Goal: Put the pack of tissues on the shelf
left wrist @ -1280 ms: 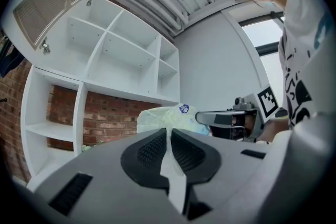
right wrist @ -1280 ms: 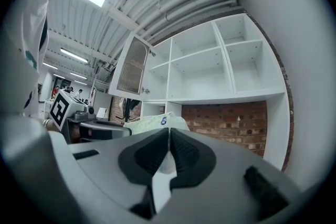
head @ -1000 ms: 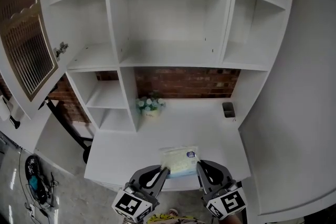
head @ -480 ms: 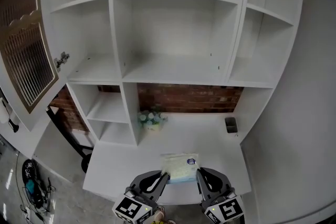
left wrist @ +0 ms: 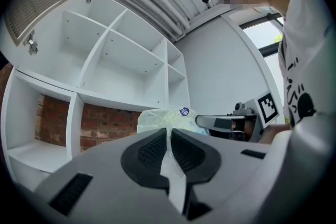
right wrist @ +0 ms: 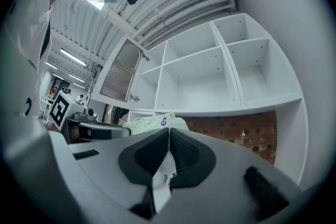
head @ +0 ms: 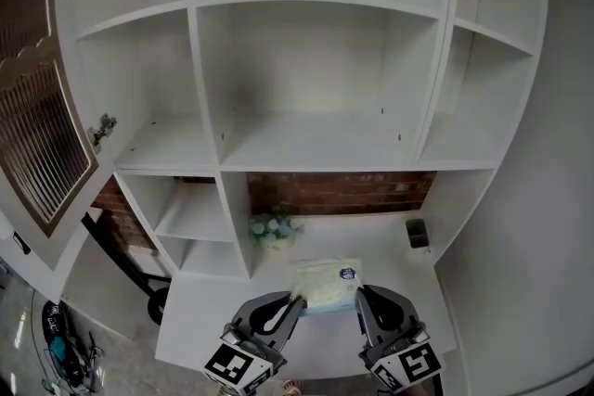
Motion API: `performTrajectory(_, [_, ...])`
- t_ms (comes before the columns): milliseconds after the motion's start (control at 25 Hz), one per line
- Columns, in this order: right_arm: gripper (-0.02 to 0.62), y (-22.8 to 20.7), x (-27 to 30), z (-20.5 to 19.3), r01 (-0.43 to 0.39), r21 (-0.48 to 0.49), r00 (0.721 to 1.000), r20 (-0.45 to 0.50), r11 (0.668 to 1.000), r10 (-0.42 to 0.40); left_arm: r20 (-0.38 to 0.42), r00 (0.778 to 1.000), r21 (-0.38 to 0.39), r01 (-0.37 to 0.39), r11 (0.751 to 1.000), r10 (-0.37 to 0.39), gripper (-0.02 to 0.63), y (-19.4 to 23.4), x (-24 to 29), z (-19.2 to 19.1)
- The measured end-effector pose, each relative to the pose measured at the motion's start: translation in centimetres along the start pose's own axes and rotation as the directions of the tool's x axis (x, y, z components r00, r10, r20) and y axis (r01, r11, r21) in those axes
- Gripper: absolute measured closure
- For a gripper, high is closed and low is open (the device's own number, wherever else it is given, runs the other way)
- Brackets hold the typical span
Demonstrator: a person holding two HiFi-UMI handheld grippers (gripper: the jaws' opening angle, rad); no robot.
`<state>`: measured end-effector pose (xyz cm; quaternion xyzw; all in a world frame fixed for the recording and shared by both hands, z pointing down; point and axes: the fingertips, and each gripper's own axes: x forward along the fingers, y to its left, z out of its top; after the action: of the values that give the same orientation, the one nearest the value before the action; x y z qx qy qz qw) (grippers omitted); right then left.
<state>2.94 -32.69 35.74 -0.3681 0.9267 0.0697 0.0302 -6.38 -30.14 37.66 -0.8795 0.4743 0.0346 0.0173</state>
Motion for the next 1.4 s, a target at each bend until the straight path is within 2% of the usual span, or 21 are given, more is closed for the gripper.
performTrajectory(320, [0.563,-0.5,3.4,2.3,0.015,-0.028,0.998,0.057,0.999,-0.014,0.06,0.998,0.045,0.027,0.999,-0.029,0.572,3.3,1.2,2.9])
performTrajectory(520, [0.565,-0.8,4.8,3.7,0.048,-0.033,0.994,0.101,0.998,-0.044,0.124,0.99,0.033,0.065,0.997,-0.068,0.572,4.6,1.3,5.2])
performTrajectory(840, [0.563,-1.1,6.0,6.5,0.074,-0.062,0.984,0.169,0.995,-0.063,0.18,0.98,0.081,0.07,0.994,-0.084,0.572,6.0,2.3,8.1])
performTrajectory(1040, [0.565,-2.0,6.7,8.1,0.086,-0.054,0.975,0.209,0.995,-0.073,0.208,0.975,0.093,0.054,0.994,-0.073,0.572,6.6,3.3,9.4])
performTrajectory(1400, [0.565,-4.0,9.1,11.8,0.047,-0.131,0.965,0.261,0.99,-0.011,0.253,0.967,0.151,-0.014,0.988,-0.025,0.572,8.2,5.8,12.9])
